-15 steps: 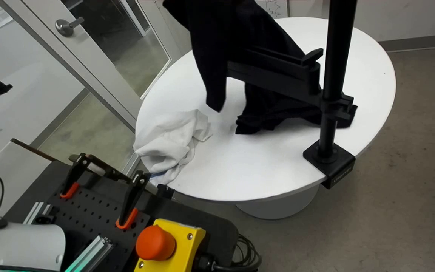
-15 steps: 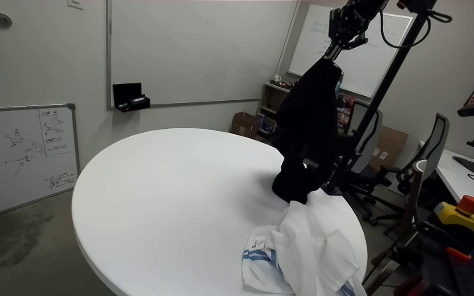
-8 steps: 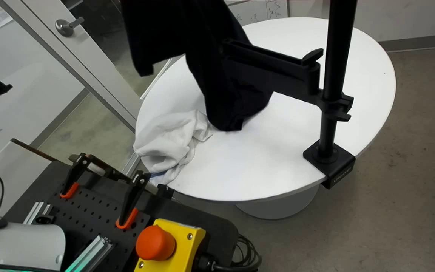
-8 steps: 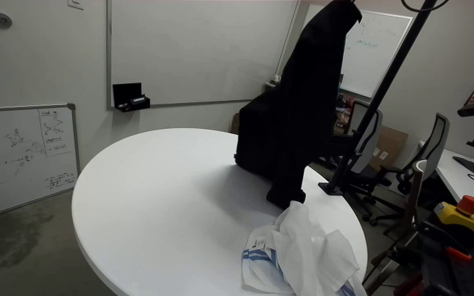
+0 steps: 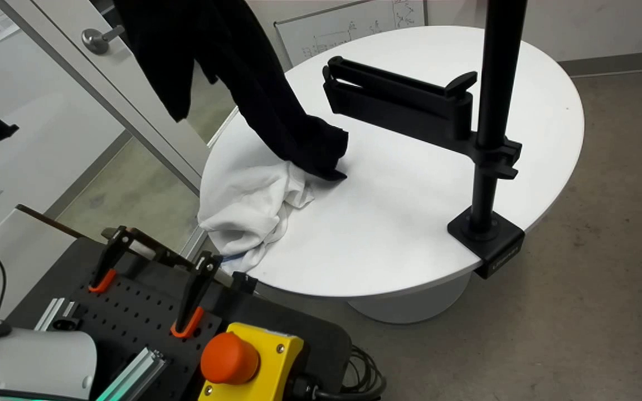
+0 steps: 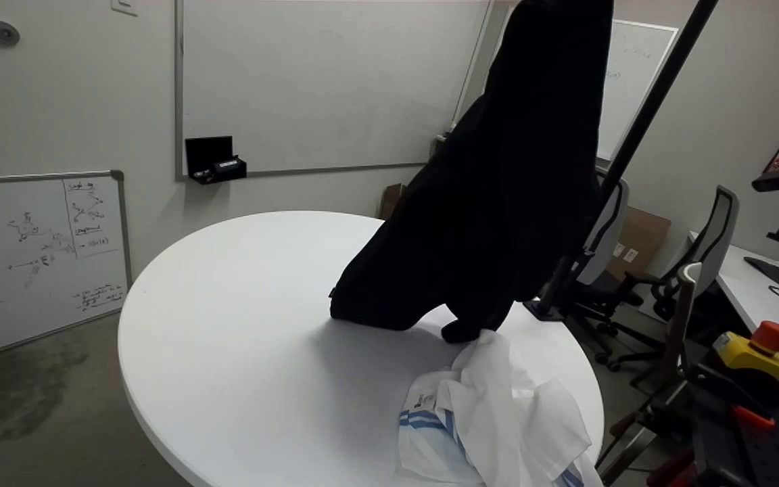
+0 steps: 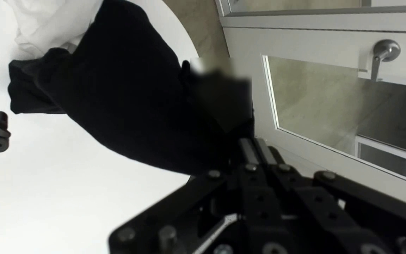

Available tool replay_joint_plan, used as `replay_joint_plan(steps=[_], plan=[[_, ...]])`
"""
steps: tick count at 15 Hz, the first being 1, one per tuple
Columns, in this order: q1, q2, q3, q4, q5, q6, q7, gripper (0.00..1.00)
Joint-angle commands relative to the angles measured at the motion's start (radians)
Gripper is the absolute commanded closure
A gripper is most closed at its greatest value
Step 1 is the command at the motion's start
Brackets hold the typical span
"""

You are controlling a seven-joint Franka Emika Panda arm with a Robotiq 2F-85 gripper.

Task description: Place the black t-shirt on the table

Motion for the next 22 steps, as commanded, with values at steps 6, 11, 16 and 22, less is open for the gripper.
replay_joint_plan(steps=[6, 11, 16, 22], plan=[[0.051, -0.043, 0.076, -0.172, -0.093, -0.026, -0.043, 0.99], [0.081, -0.002, 0.119, -0.255, -0.131, 0.008, -0.05, 0.99], [0.106, 0.045, 0.165, -0.319, -0.135, 0.178, -0.021, 0.99], [0.133, 0.136, 0.2, -0.308, -0.144, 0.346, 0.021, 0.99]])
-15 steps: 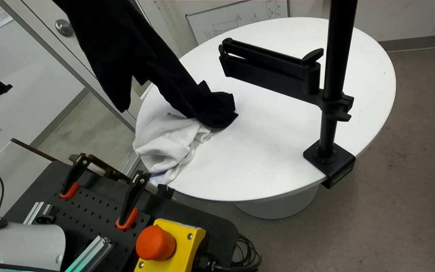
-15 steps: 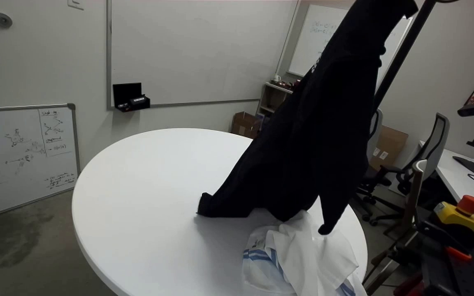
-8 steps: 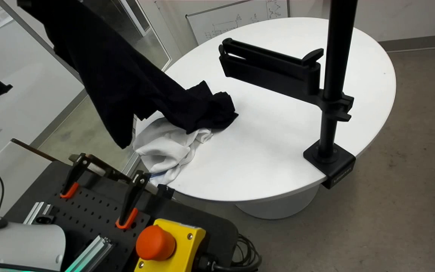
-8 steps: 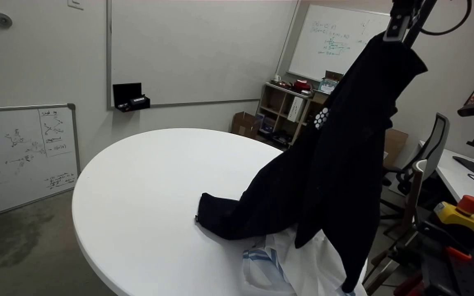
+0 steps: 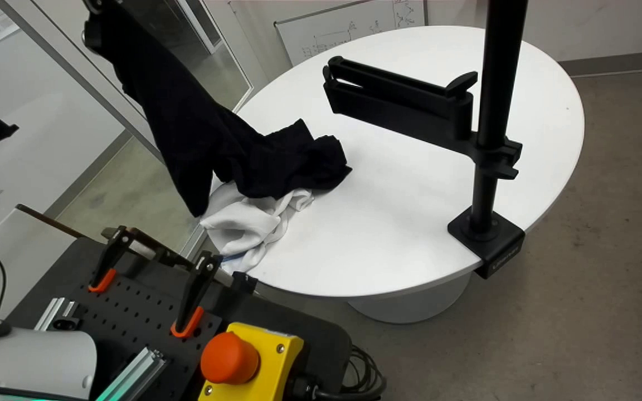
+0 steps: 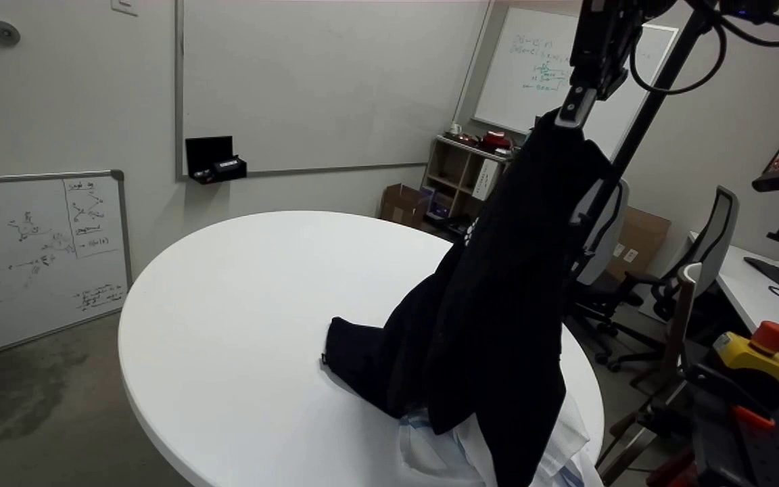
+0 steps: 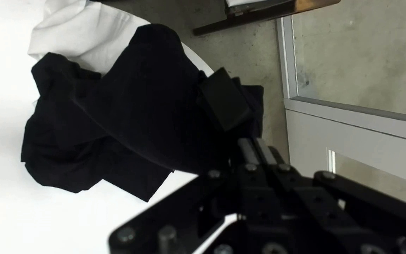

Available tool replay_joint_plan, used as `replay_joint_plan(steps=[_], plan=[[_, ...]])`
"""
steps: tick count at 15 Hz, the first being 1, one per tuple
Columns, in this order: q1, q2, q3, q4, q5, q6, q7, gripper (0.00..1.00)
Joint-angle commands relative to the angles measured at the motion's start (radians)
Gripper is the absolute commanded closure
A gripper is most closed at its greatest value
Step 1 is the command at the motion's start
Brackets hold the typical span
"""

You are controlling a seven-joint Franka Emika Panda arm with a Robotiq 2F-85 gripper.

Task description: Place the black t-shirt on the table

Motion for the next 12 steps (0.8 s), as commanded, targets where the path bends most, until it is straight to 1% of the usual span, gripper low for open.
replay_joint_plan(steps=[1, 5, 6, 7, 10, 11, 12], plan=[[0.02, 0.05, 0.018, 0.013, -0.025, 0.077, 0.045, 0.99], [0.023, 0.088, 0.027, 0.006, -0.072, 0.113, 0.07, 0.99], [0.022, 0.097, 0.026, 0.006, -0.082, 0.121, 0.076, 0.72], [0.021, 0.107, 0.026, 0.008, -0.092, 0.128, 0.086, 0.71], [0.017, 0.123, 0.022, 0.012, -0.115, 0.141, 0.111, 0.51], [0.015, 0.125, 0.02, 0.012, -0.12, 0.14, 0.116, 0.42], [0.013, 0.122, 0.016, 0.013, -0.122, 0.129, 0.118, 0.36]])
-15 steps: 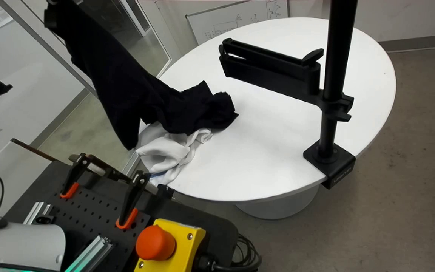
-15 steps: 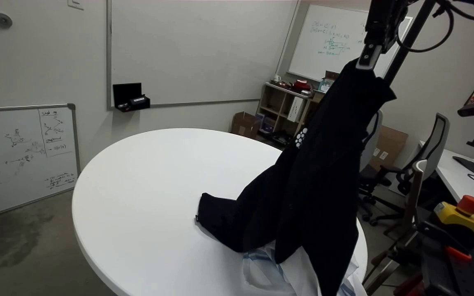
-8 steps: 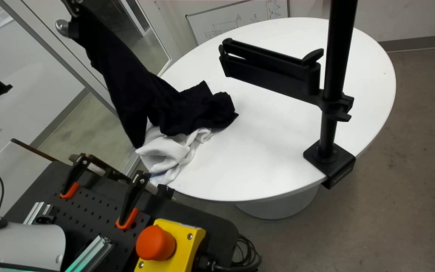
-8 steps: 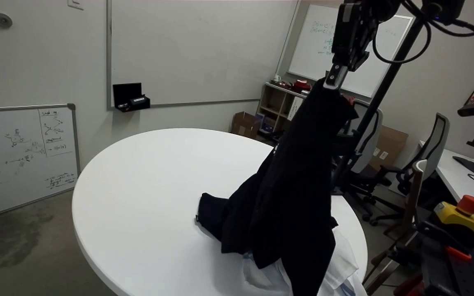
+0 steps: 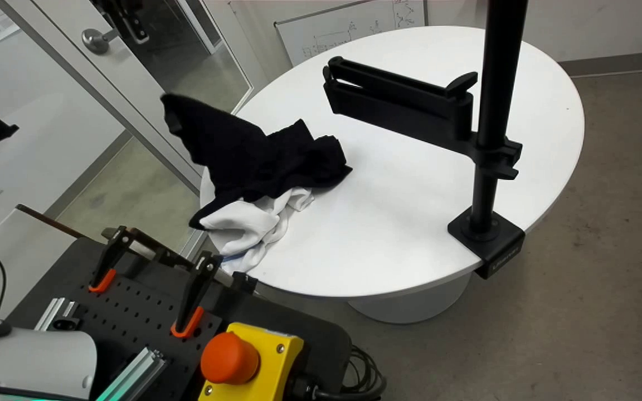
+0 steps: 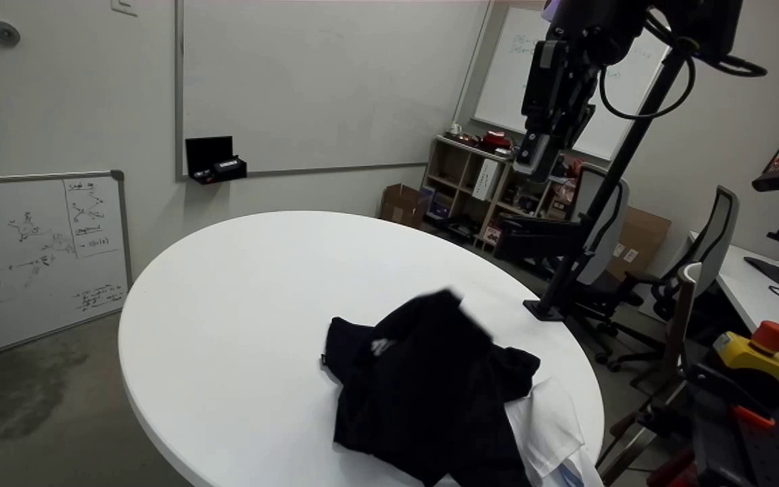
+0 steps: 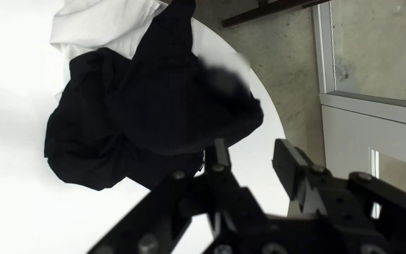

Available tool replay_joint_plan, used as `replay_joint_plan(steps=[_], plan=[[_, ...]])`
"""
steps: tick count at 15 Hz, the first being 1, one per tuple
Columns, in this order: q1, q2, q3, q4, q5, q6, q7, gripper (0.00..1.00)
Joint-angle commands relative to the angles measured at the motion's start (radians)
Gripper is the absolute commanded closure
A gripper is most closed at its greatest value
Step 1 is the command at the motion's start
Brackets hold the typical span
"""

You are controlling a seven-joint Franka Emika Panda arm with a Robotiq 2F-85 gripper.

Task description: Place the black t-shirt on the table

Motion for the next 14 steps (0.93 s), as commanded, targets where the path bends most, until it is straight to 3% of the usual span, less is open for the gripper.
replay_joint_plan(steps=[1, 5, 9, 10, 14], plan=[[-0.005, 0.004, -0.011, 0.013, -0.031, -0.007, 0.032, 0.28], [-0.028, -0.036, -0.044, 0.02, -0.012, -0.083, 0.01, 0.02], [-0.062, -0.09, -0.083, 0.043, -0.022, -0.203, 0.025, 0.0], [-0.049, -0.052, -0.071, 0.031, -0.008, -0.143, 0.007, 0.0], [-0.064, -0.087, -0.087, 0.037, -0.008, -0.184, 0.007, 0.0]])
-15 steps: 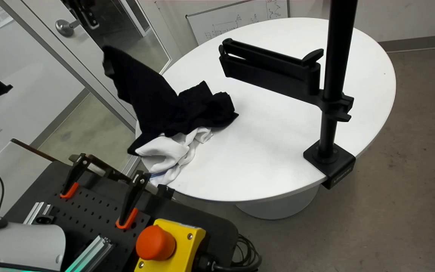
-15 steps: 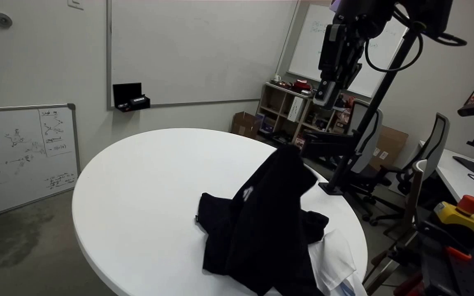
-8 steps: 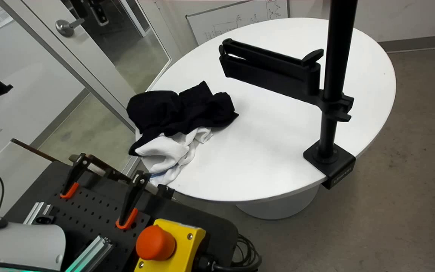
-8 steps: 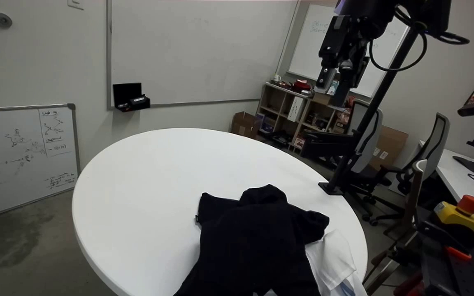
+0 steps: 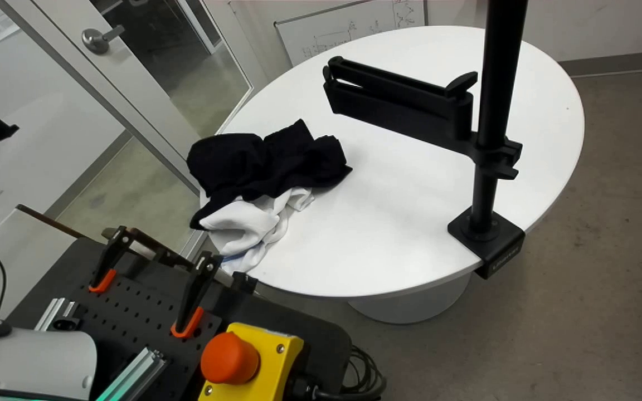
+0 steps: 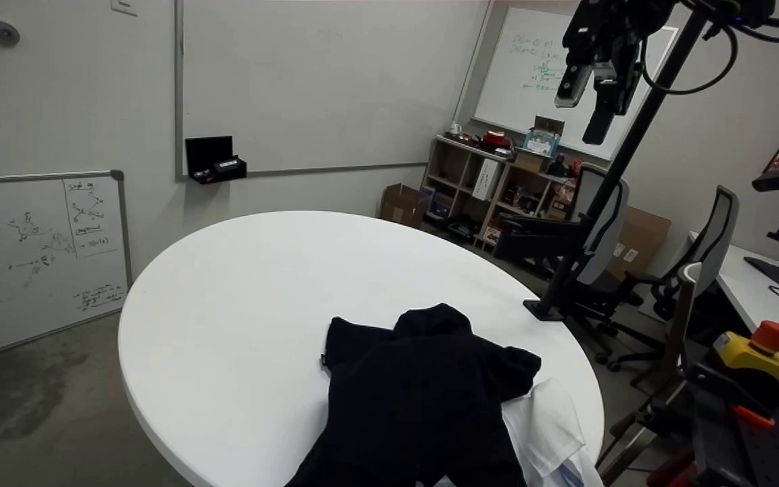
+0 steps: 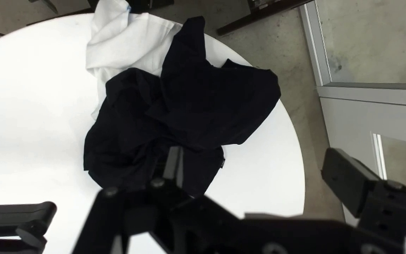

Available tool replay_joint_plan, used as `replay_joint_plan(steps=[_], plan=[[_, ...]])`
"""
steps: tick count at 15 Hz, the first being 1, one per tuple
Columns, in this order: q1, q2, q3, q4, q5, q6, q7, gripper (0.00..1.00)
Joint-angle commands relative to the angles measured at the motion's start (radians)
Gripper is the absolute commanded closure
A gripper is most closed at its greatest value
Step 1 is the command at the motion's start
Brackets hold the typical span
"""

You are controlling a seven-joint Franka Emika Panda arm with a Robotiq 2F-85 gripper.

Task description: Place the black t-shirt on the table

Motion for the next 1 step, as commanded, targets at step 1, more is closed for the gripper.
replay_joint_plan(steps=[1], plan=[[0.003, 0.0, -0.002, 0.001, -0.001, -0.002, 0.001, 0.0]])
